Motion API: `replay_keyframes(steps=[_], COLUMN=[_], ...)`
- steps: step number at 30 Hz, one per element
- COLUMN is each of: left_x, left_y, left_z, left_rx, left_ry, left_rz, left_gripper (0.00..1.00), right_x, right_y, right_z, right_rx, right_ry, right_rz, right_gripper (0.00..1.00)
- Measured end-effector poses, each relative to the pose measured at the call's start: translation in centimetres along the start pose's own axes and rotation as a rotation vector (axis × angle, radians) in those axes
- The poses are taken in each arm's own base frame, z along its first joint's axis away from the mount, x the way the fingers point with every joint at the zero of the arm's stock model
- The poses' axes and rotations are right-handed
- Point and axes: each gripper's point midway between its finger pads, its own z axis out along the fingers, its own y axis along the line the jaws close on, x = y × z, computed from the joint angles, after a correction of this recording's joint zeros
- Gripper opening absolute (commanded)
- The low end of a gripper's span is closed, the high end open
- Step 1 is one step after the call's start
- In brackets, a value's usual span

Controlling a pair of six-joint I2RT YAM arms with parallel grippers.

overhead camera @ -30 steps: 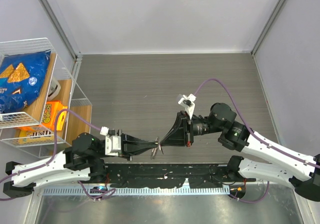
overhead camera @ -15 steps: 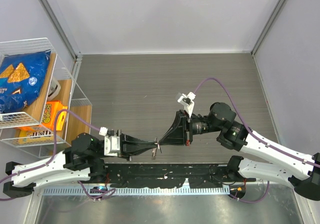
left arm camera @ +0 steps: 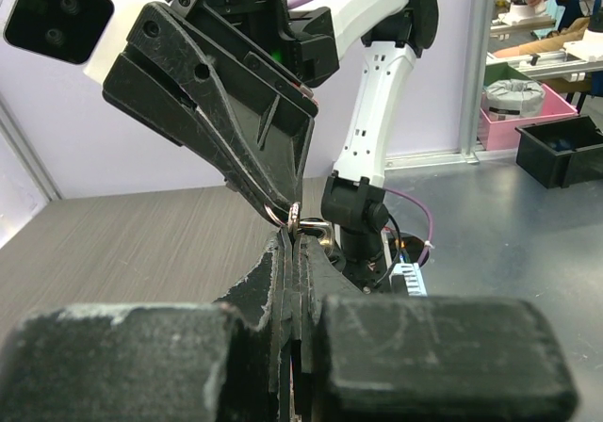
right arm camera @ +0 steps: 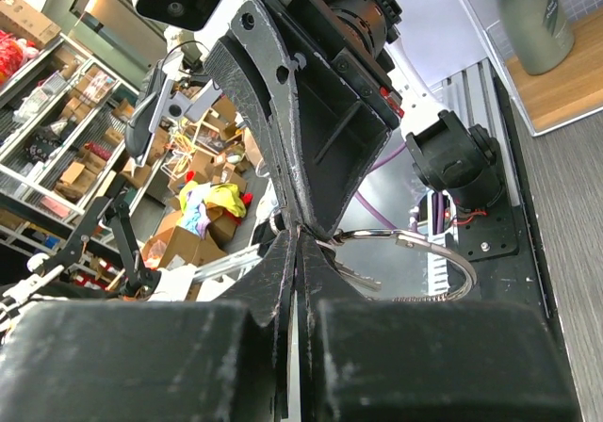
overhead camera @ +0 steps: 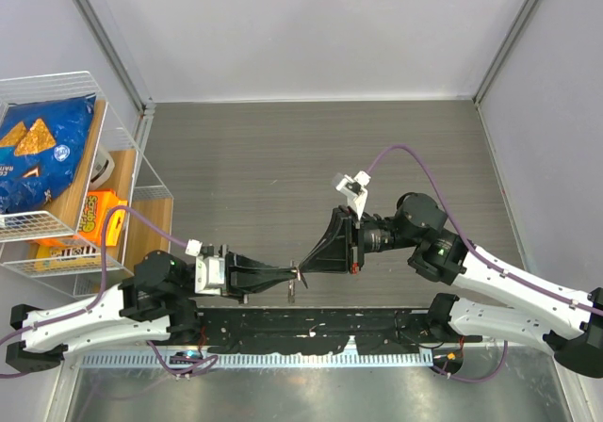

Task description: Put the keys on the keyring

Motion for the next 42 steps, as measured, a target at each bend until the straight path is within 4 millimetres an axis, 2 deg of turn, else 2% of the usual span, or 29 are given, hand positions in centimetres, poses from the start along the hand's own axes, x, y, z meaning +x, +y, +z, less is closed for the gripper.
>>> replay_keyframes(steps=[12,21,26,35,42], left_x=[-0.2,1.2,1.0,-1.1,-1.2], left_y=[0.1,0.9,1.1,1.2,1.3], left_z=[0.0,-0.2,-0.4,-0.9,-0.7], left_rx=[-0.005,-0.052,-0.062,-0.070,-0.071], left_ry=[-0.008,0.021,0.013,-0.056,-0.065], left_rz=[0.009,0.028,0.033,0.066,0.081], left_gripper=[0.00,0.00,0.00,0.00,0.00], right_x=[-0.2,-1.2,-0.4,1.3,0.1], right_y=[0.5,3.3,1.9,-1.4,-1.1], right_z=[-0.2,-0.8,-0.6,-0.9,-0.8], right_rx=[-0.001,-0.057,-0.020,0.079,0.068], right_ry=[-0.010,-0.063,-0.067,-0.091,-0.153], right_rz=[0.035,0.046,0.078,0.151,0.173], right_gripper=[0.06,0.06,0.06,0.06,0.06])
